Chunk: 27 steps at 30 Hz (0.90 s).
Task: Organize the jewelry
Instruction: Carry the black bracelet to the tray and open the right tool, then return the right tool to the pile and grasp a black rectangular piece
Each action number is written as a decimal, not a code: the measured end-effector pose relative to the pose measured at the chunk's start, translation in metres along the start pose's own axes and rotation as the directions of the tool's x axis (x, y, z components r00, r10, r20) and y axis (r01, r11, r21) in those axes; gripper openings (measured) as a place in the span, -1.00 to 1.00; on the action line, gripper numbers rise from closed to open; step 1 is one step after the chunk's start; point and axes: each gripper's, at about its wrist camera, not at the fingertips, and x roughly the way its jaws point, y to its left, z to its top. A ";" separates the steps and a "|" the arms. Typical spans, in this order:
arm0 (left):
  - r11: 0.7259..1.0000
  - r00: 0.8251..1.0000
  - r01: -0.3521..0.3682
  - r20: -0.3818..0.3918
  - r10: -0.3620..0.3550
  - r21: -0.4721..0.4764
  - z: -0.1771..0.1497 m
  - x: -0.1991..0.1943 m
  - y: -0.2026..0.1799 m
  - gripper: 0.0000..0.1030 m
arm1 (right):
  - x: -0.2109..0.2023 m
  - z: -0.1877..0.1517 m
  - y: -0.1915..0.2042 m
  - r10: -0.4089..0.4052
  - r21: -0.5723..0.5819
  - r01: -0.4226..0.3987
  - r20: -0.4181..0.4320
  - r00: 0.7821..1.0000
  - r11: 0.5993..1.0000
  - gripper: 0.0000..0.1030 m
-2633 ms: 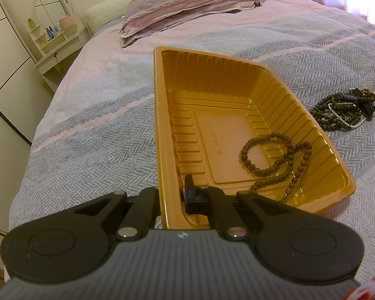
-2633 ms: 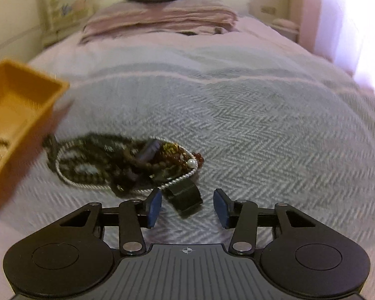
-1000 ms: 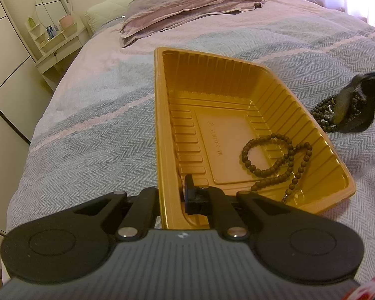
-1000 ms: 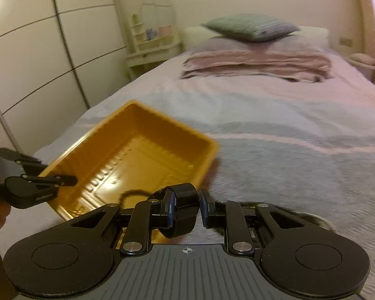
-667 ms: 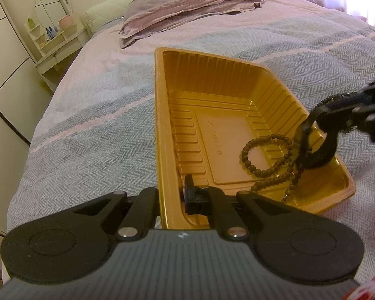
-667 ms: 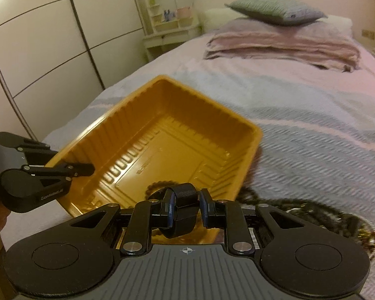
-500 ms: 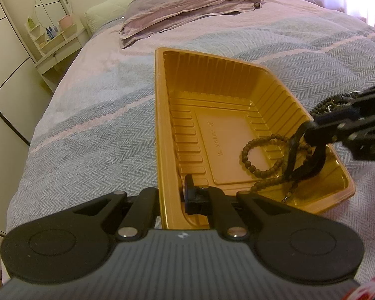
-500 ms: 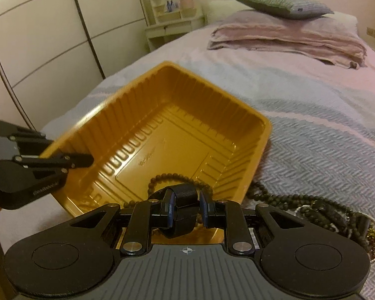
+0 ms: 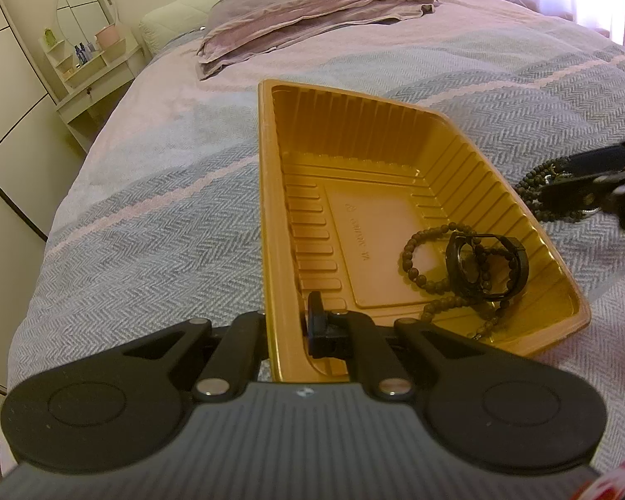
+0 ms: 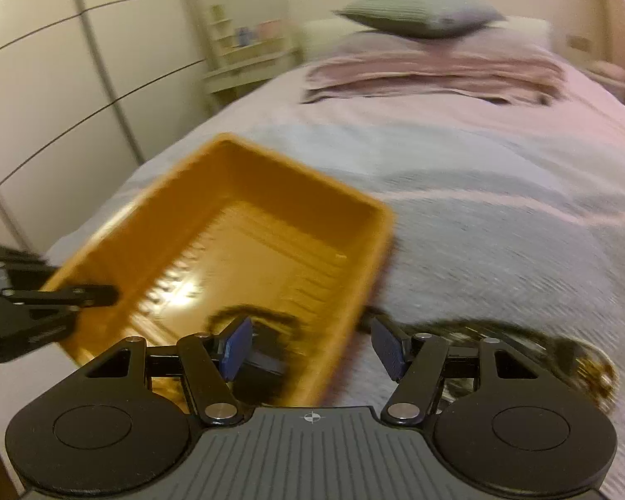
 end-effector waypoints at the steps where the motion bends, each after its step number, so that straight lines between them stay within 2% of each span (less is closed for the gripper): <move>1: 1.000 1.000 0.000 0.000 0.000 0.000 0.000 0.000 0.000 -0.93 | -0.003 -0.003 -0.010 -0.029 0.020 0.029 0.003 1.000 0.999 0.23; 6: 1.000 1.000 -0.002 0.002 0.002 -0.002 0.000 0.000 0.000 -0.93 | -0.013 -0.019 -0.057 -0.183 0.092 0.185 -0.035 0.983 0.978 0.23; 11: 1.000 1.000 -0.003 0.002 0.003 -0.001 -0.001 0.001 0.000 -0.93 | -0.031 -0.035 -0.097 -0.288 0.145 0.293 -0.053 0.956 0.945 0.23; 19: 1.000 1.000 -0.002 0.006 0.002 -0.001 -0.001 -0.001 0.000 -0.93 | -0.053 -0.046 -0.129 -0.364 0.167 0.368 -0.058 0.930 0.915 0.23; 27: 1.000 1.000 -0.002 0.006 0.002 0.000 -0.001 -0.001 0.000 -0.93 | -0.049 -0.055 -0.141 -0.364 0.151 0.370 -0.062 0.929 0.917 0.22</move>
